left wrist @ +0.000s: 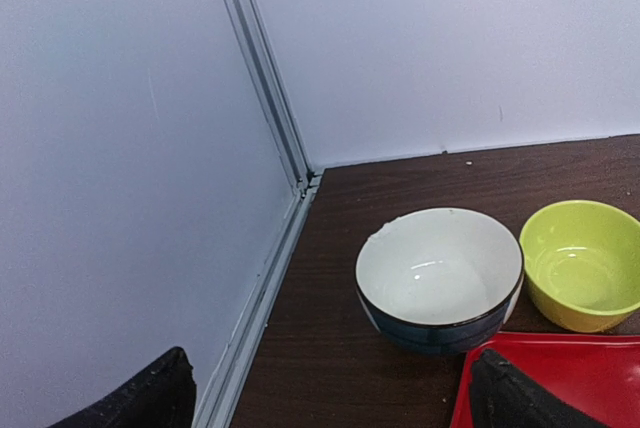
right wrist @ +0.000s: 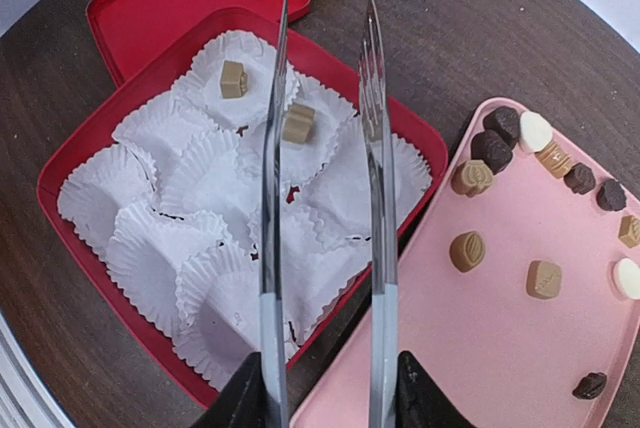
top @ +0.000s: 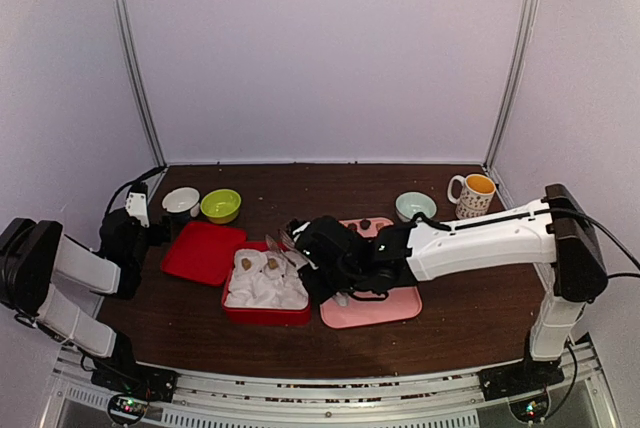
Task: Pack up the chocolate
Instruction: Place the fake chocolate in the empty pocket of the box, then pick up the fake chocolate from the plate.
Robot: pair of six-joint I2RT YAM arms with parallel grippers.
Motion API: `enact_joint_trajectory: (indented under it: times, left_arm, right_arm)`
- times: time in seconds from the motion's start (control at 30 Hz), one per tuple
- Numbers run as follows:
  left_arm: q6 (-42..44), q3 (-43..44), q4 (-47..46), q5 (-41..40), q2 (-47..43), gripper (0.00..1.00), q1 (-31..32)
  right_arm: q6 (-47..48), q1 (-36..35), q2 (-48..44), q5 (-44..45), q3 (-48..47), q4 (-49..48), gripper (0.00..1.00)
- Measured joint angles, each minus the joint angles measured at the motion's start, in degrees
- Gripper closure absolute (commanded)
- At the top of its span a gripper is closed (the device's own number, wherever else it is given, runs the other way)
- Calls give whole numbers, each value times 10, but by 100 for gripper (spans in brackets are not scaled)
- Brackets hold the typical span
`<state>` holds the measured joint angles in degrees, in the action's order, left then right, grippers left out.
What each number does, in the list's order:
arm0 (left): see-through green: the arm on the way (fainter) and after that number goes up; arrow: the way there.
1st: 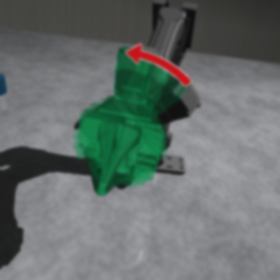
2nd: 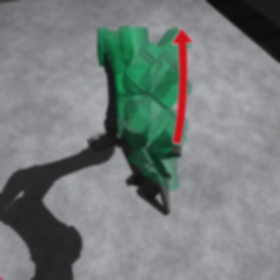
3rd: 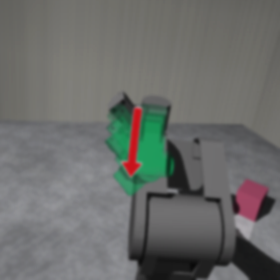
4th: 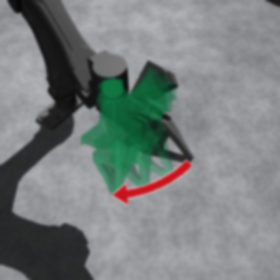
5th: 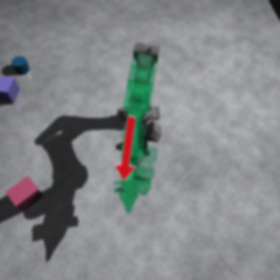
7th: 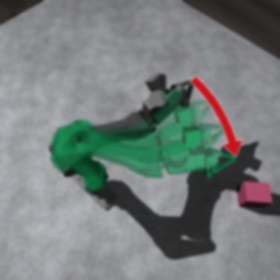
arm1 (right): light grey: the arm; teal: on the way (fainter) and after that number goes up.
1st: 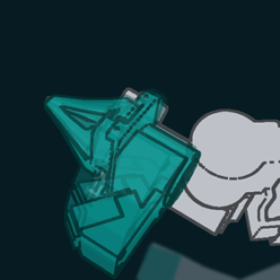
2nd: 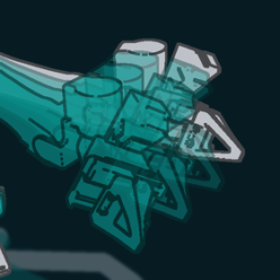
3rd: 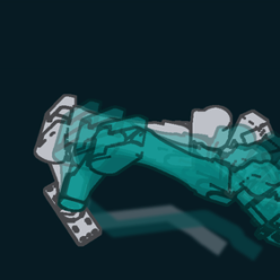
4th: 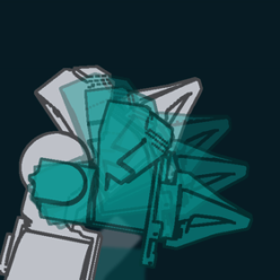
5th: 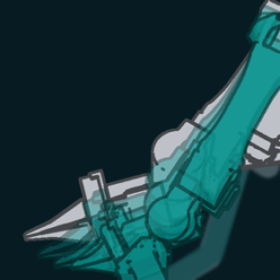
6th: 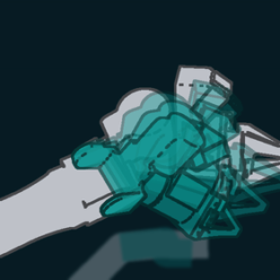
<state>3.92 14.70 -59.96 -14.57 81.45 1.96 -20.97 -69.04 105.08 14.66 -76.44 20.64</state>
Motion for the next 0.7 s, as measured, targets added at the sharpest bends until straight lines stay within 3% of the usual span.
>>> enact_joint_trajectory:
  times: [0.3, 0.7]
  left_arm:
    - [0, 0, 0, 0, 0, 2, 0]
    - [0, 0, 0, 0, 0, 2, 0]
  right_arm:
    - [-2, 0, -84, 43, 34, 9, 63]
    - [-8, 0, -96, 105, 76, 52, 63]
